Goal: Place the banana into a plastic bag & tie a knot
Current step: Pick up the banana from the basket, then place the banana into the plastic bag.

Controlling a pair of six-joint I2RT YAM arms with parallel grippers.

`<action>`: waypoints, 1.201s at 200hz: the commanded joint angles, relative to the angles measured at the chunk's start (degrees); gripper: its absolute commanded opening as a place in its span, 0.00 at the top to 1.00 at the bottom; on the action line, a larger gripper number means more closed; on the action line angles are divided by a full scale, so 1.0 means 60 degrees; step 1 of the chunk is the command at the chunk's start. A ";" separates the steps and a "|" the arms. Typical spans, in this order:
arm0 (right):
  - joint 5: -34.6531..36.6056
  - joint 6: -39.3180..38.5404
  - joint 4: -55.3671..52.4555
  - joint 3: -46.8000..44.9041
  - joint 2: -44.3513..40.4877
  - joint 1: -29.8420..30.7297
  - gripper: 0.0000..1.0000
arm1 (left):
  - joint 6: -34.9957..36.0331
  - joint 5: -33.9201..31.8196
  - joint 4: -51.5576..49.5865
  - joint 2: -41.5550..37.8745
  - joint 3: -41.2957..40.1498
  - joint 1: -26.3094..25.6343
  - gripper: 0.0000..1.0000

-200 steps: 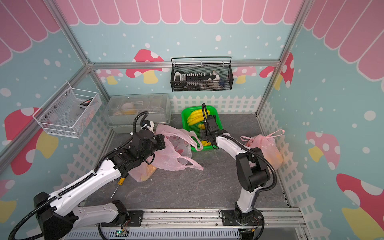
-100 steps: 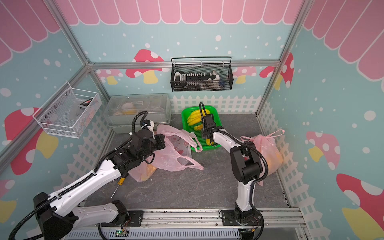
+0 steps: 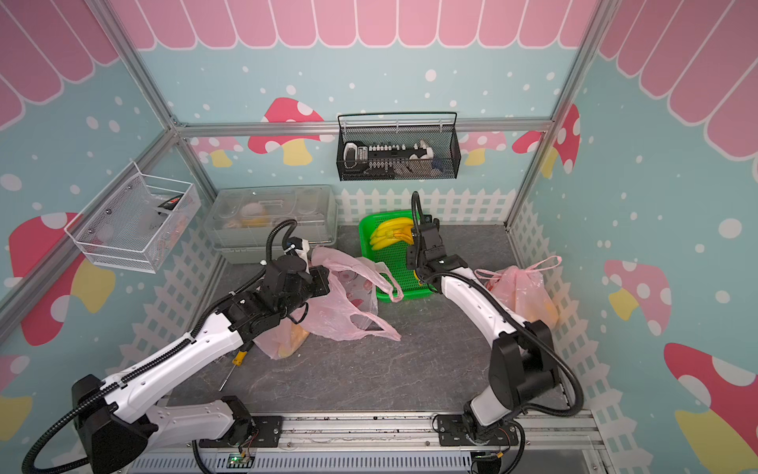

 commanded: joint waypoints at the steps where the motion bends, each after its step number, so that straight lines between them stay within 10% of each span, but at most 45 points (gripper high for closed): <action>1: 0.0286 0.0008 -0.0260 -0.0899 -0.1330 0.0035 0.79 | -0.0003 0.0000 0.0107 0.0288 0.0545 0.0039 1.00; 90: -0.0084 0.0926 -0.3086 -0.4235 -0.6447 0.0440 0.79 | 0.0297 -0.0165 0.0002 0.1229 0.1784 0.0091 1.00; 240: -0.2266 0.2452 0.0056 -0.4723 -0.6763 0.2717 0.79 | -0.0087 -0.0250 0.0538 0.0231 0.1449 -0.2332 1.00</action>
